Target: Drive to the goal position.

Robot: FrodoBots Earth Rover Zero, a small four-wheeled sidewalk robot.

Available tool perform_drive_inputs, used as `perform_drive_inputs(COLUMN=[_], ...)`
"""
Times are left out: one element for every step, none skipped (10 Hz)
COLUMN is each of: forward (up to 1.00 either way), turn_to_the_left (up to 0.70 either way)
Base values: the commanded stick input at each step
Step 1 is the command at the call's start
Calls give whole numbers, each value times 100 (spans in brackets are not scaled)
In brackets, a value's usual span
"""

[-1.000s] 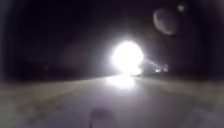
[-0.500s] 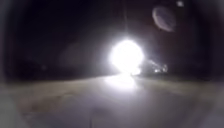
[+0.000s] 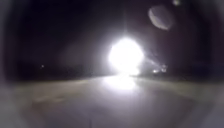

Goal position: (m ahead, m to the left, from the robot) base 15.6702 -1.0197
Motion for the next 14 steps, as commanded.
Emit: perform_drive_inputs(forward=[100,100,100,100,100,100,100,100,100,100,100,100,100,100], turn_to_the_left=[0,0,0,0,0,0,0,0,0,0,0,0,0,0])
